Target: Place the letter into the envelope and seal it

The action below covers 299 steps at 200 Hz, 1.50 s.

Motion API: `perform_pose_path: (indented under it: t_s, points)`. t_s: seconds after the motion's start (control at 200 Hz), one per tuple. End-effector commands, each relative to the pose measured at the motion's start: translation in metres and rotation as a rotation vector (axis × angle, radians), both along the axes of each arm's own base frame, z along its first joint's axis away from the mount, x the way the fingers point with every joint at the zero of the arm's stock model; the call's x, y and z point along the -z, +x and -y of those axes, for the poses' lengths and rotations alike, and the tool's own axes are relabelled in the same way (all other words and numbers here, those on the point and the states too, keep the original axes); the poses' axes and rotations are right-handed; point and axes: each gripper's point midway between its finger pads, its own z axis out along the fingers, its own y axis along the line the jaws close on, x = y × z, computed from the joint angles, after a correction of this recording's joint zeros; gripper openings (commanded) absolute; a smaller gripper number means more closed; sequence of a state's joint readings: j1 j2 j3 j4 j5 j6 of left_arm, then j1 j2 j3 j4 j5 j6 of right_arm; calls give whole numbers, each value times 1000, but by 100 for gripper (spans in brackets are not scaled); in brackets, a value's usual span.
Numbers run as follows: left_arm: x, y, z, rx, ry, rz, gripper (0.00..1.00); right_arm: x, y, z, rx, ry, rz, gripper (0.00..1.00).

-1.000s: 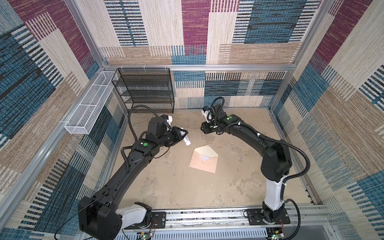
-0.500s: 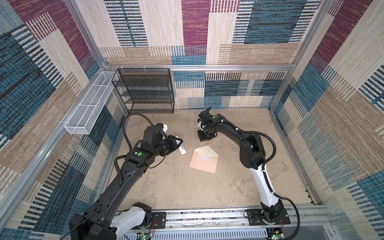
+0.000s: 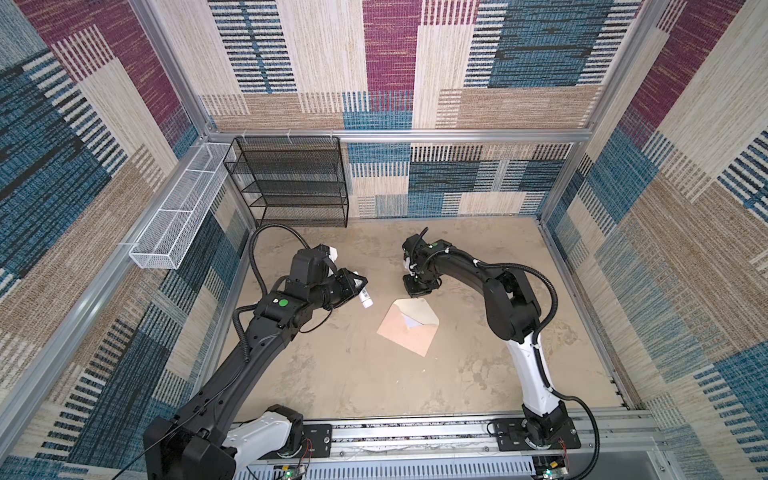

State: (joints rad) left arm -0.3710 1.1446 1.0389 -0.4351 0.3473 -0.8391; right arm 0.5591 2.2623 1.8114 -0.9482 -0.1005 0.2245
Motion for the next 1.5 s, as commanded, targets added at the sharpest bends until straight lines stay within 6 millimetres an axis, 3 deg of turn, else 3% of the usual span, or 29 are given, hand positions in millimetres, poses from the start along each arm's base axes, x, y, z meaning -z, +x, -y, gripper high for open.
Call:
perform_pose_path:
  t_s: [0.0, 0.205, 0.536, 0.686, 0.781, 0.867, 1.007, 1.147, 1.332, 1.493]
  points:
    - [-4, 2, 3, 36, 19, 31, 0, 15, -24, 25, 40, -90, -68, 18]
    - [-3, 7, 7, 52, 18, 27, 0, 16, -60, 41, 84, -81, -120, 18]
    - [3, 16, 14, 82, 11, 11, 0, 20, -127, 45, 110, -45, -216, 17]
    - [8, 17, 15, 99, 14, -4, 0, 15, -146, 44, 117, -25, -233, 17]
    - [16, 15, 18, 122, 11, -32, 0, 6, -145, 42, 117, -5, -214, 17]
    - [28, 9, 21, 164, 16, -77, 0, -14, -131, 38, 116, 13, -159, 21]
    - [55, -13, 32, 281, -12, -204, 0, -44, -110, 34, 129, 91, -80, 34]
    - [85, -33, 41, 347, -92, -304, 0, -67, -103, 27, 128, 254, -25, 36]
    - [114, -47, 52, 399, -180, -371, 0, -68, -124, 9, 90, 483, -68, 36]
    - [140, -62, 55, 453, -164, -426, 0, -58, -139, 10, 76, 538, -74, 37]
